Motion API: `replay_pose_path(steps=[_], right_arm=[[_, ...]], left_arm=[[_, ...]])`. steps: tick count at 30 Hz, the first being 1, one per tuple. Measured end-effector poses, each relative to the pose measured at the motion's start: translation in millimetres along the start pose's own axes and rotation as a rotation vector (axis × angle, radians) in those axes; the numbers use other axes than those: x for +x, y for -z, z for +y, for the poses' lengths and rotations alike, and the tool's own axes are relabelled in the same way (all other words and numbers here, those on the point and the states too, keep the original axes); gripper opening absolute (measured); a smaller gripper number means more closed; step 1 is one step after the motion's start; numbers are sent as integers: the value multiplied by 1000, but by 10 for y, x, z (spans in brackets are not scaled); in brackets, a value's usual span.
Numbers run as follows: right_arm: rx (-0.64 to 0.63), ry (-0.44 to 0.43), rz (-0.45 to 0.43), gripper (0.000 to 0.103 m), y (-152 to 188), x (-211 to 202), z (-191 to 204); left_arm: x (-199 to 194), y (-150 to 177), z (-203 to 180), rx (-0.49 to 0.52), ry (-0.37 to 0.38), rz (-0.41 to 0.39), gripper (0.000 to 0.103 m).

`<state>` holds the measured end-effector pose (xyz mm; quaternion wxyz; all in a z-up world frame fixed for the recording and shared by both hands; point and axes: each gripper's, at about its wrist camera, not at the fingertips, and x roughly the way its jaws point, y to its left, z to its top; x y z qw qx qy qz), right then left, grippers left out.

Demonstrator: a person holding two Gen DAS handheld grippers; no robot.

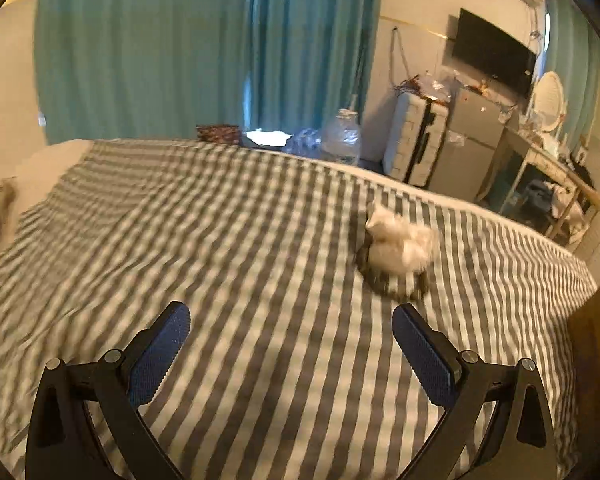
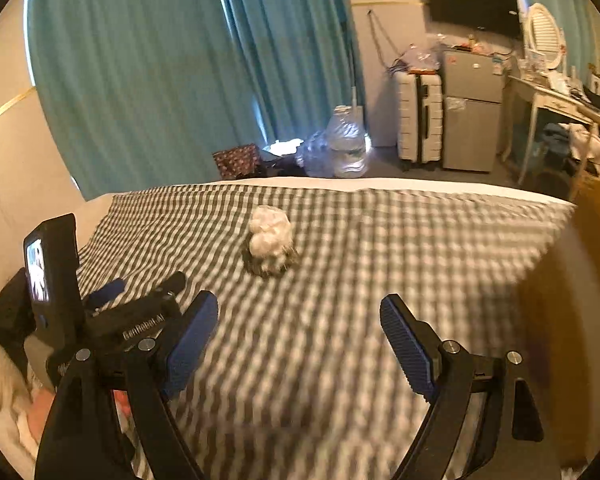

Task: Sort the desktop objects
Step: 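Grasp the white lace cloth with the right tool while the left grasps the bead bracelet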

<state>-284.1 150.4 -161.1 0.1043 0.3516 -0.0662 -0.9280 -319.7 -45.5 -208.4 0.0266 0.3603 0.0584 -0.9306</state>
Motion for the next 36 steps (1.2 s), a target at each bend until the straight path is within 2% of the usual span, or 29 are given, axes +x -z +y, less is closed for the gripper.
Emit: replay_pose_path(steps=[3, 6, 8, 11, 12, 13, 14, 15, 19, 21, 25, 28, 30, 32, 34, 36], right_arm=[[-10, -8, 13, 83, -154, 495, 71], [-18, -27, 43, 80, -290, 975, 151], [1, -59, 63, 78, -367, 1265, 181], [63, -144, 115, 78, -435, 1707, 202], [61, -149, 144, 72, -431, 1837, 218], [50, -140, 180, 43, -421, 1969, 239], [43, -145, 219, 24, -402, 2074, 243], [34, -129, 219, 13, -386, 2078, 226], [4, -49, 130, 12, -288, 1643, 88], [29, -36, 117, 12, -218, 1424, -83], [92, 7, 106, 12, 157, 978, -443], [90, 20, 120, 12, 500, 705, -579], [74, 18, 111, 13, 726, 495, -634], [79, 27, 98, 13, 858, 397, -678], [141, 21, 118, 14, 866, 412, -753], [177, 10, 119, 14, 799, 410, -790]], left_arm=[[324, -41, 6, 15, 12, 27, 103], [524, 33, 64, -33, 8, 73, 103], [590, 39, 84, -61, 48, 83, 103], [645, 37, 49, -18, 40, 87, 103], [664, 40, 43, -4, 33, 82, 103], [686, 54, 42, 3, 34, 83, 103], [714, 69, 44, 1, 42, 93, 103], [736, 81, 48, -3, 49, 103, 103], [708, 56, -35, 28, 93, 95, 103], [682, 37, -128, 46, 135, 84, 103], [693, -4, -436, 84, 206, 67, 103], [835, -21, -610, 98, 203, 91, 103], [906, -47, -647, 95, 156, 114, 103], [953, -105, -587, 29, 95, 116, 103], [969, -184, -499, -73, 100, 118, 103], [1021, -250, -441, -130, 108, 143, 103]])
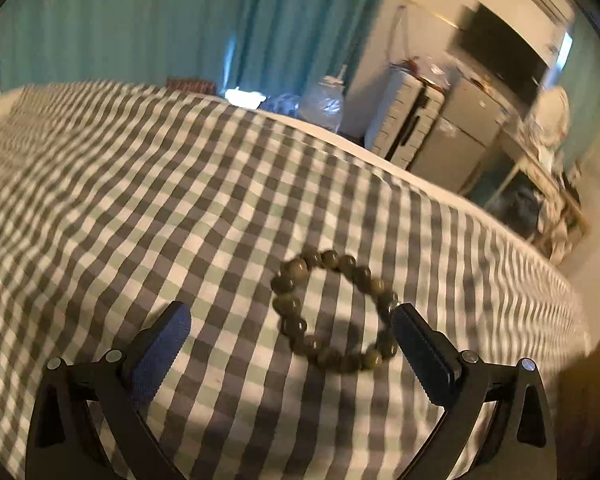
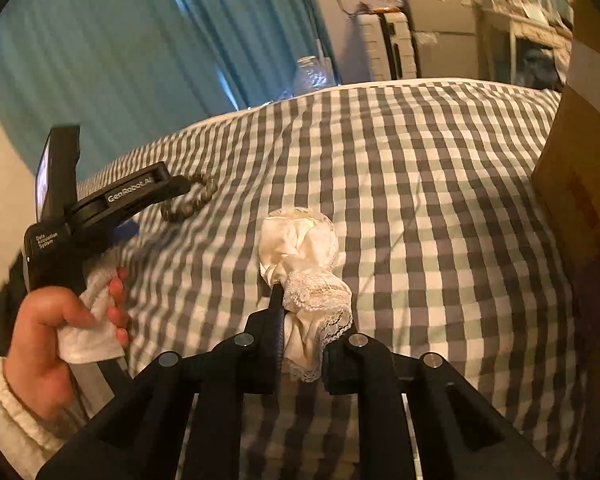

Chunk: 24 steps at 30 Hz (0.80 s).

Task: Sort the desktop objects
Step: 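Grasp the white lace cloth with the right tool while the left grasps the bead bracelet, then carry the lace cloth and bracelet with both tools over the cardboard box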

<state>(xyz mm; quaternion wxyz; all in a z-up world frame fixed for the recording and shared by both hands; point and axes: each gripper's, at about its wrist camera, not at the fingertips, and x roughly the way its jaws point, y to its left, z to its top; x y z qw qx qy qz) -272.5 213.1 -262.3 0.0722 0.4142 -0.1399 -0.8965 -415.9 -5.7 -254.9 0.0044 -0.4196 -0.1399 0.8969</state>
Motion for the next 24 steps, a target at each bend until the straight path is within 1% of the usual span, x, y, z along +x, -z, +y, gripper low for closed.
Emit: replay_pose_path(steps=[1, 2, 3, 4, 5, 6, 7, 8, 9, 11, 14, 15, 17, 20, 23, 24], right_arm=[[-9, 1, -3, 14, -8, -24, 15], [-22, 7, -7, 14, -21, -54, 34], [-30, 10, -11, 14, -16, -94, 42], [-30, 3, -11, 14, 2, -147, 47], [-23, 0, -9, 14, 15, -185, 39], [-16, -2, -6, 14, 22, -213, 30], [-6, -8, 9, 15, 15, -238, 17], [4, -12, 13, 15, 3, -257, 5], [13, -18, 11, 15, 7, -299, 2], [18, -19, 15, 15, -37, -386, -1], [22, -28, -11, 15, -69, -571, 31], [24, -28, -15, 15, -80, -635, 32], [19, -23, -18, 15, -89, -769, 51], [0, -8, -16, 15, -93, -957, 90], [-16, -1, -15, 15, -37, -1192, 110], [-19, -1, -14, 15, -9, -1270, 118]], left_arm=[[80, -26, -15, 23, -18, 24, 103], [172, -36, -42, 73, -59, 45, 101], [253, -29, -117, 137, -102, 50, 101], [276, -12, -175, 189, -118, 38, 97], [241, -8, -185, 200, -85, 29, 77], [193, 10, -206, 219, -36, 27, 62], [145, 39, -236, 262, -9, 38, 29], [122, 63, -249, 285, 9, 58, 9], [96, 92, -261, 296, 43, 83, 9], [12, 151, -262, 305, 70, 115, 10], [-233, 330, -188, 258, 118, 150, 10], [-351, 391, -175, 264, 116, 139, 10], [-663, 544, -281, 288, 131, 117, 10], [-1140, 665, -369, 334, 138, 71, 10], [-1475, 684, -420, 335, 199, 77, 10], [-1582, 702, -444, 344, 204, 70, 10]])
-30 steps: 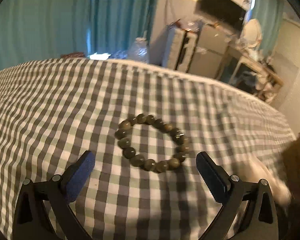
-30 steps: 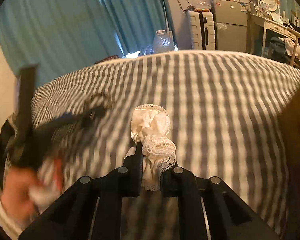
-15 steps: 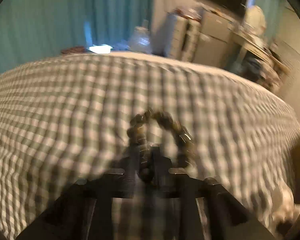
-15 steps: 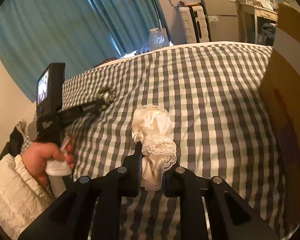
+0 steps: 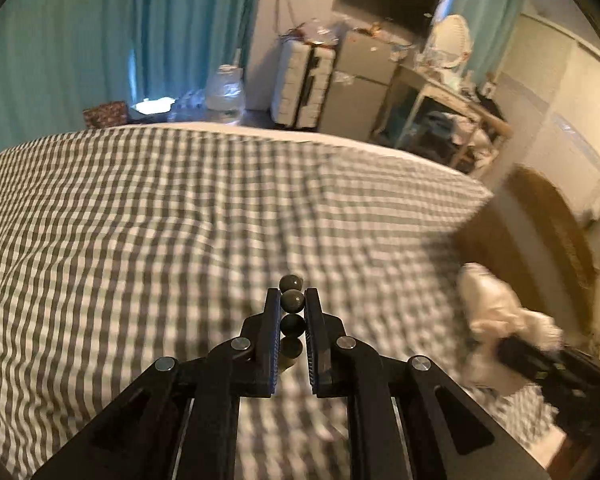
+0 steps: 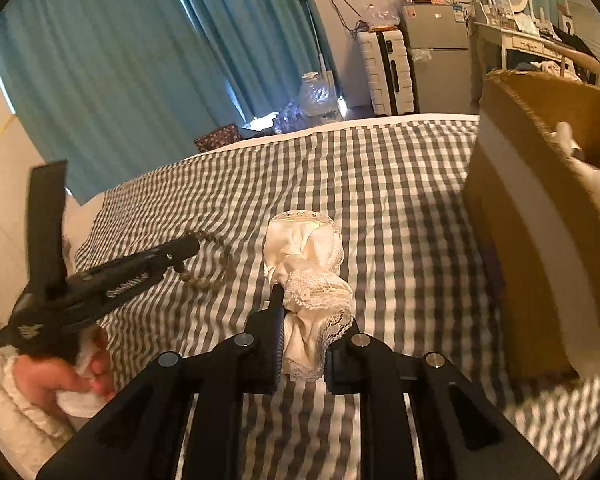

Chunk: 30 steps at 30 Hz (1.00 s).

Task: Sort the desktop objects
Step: 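Carry the lace cloth and bracelet with both tools over the cardboard box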

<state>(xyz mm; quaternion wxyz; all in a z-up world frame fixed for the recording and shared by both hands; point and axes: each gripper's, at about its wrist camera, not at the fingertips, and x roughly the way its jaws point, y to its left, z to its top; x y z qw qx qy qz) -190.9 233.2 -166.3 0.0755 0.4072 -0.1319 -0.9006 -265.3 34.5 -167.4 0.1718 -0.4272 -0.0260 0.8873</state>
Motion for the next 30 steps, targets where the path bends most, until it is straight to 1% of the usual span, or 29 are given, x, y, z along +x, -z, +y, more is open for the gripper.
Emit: replay_pose_path(steps=[2, 3, 4, 6, 10, 13, 15, 18, 21, 23, 25, 28, 30], right_arm=[[-4, -2, -4, 15, 31, -156, 31], [-9, 0, -7, 15, 62, -243, 43], [-14, 4, -12, 15, 10, -270, 55], [-23, 6, -27, 15, 78, -444, 100], [-40, 18, -51, 15, 151, -776, 192], [-56, 25, -73, 15, 145, -991, 262], [-75, 31, -88, 15, 146, -1150, 288], [-98, 50, -112, 15, 65, -1431, 260], [-114, 83, -132, 15, -42, -1682, 179], [-132, 116, -156, 15, -136, -1880, 107], [-134, 128, -177, 15, -247, -2052, -15], [-136, 192, -182, 15, -423, -2176, -258], [-118, 214, -178, 15, -526, -2189, -452]], left_arm=[[-177, 26, -96, 20, -2, -8, 10], [-281, 43, -137, 19, 4, -18, 10], [-378, 38, -196, 17, 8, -33, 10], [-589, 82, -293, 29, 24, -49, 10], [-1115, 208, -503, 77, 19, -87, 10], [-1341, 101, -772, 110, 30, -118, 10], [-1542, 109, -902, 127, 35, -145, 10], [-1825, 77, -1128, 161, 83, -162, 10], [-1892, -101, -1431, 181, 120, -179, 10], [-1997, -208, -1649, 202, 138, -203, 10], [-2064, -302, -1857, 232, 151, -226, 10], [-2061, -493, -2215, 257, 193, -251, 10], [-1998, -560, -2400, 260, 219, -258, 10]])
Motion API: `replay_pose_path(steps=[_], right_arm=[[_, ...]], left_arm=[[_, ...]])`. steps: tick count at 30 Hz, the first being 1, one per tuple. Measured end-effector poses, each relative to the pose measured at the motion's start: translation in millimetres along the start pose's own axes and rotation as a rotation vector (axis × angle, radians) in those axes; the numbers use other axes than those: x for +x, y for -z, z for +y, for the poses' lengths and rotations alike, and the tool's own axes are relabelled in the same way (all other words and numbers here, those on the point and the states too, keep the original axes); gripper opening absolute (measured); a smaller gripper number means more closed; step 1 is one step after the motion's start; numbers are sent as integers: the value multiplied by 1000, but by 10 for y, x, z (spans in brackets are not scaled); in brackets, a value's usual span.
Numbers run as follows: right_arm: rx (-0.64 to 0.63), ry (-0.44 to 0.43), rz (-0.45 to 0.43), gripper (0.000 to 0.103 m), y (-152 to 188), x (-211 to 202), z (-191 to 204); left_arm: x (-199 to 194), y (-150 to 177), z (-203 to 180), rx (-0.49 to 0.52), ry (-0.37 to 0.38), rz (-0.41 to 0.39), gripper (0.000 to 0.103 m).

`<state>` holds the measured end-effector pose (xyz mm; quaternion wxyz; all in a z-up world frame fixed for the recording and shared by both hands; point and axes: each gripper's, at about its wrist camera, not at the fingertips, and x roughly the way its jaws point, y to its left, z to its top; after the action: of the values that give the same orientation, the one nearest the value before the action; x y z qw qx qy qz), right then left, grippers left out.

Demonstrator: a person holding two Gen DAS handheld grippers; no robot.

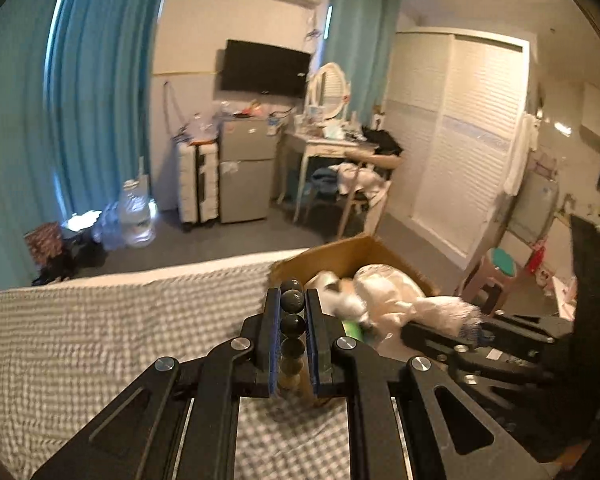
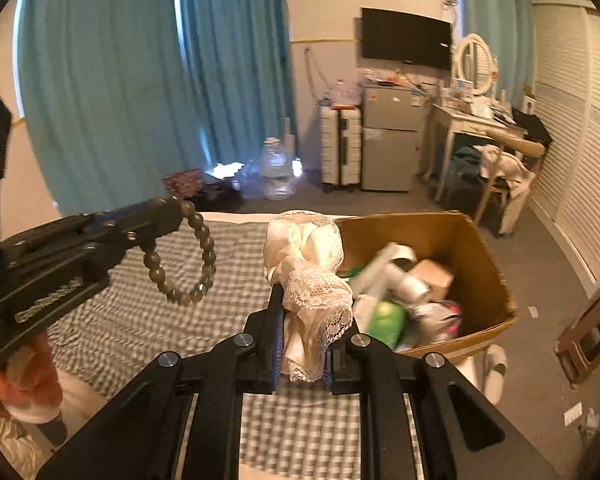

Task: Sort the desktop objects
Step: 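Carry the lace cloth and bracelet with both tools over the cardboard box, then open both tools to drop the lace cloth and bracelet into the box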

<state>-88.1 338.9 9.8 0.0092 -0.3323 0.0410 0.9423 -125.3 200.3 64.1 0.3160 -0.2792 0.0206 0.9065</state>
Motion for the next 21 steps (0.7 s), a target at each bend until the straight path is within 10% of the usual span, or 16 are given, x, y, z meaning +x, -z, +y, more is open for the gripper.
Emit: replay_pose_path(steps=[15, 17, 19, 21], right_arm=[[101, 102, 155, 15, -19, 1257, -1171], [102, 126, 157, 29, -8, 1391, -1266], [68, 150, 145, 82, -14, 1442, -1293], [26, 198, 84, 86, -54, 1393, -1285]], left_arm=[[1839, 40, -420, 24, 72, 147, 11], [1935, 110, -368, 17, 25, 141, 28], [1929, 166, -315, 22, -5, 129, 72], [1849, 192, -310, 46, -38, 85, 88]])
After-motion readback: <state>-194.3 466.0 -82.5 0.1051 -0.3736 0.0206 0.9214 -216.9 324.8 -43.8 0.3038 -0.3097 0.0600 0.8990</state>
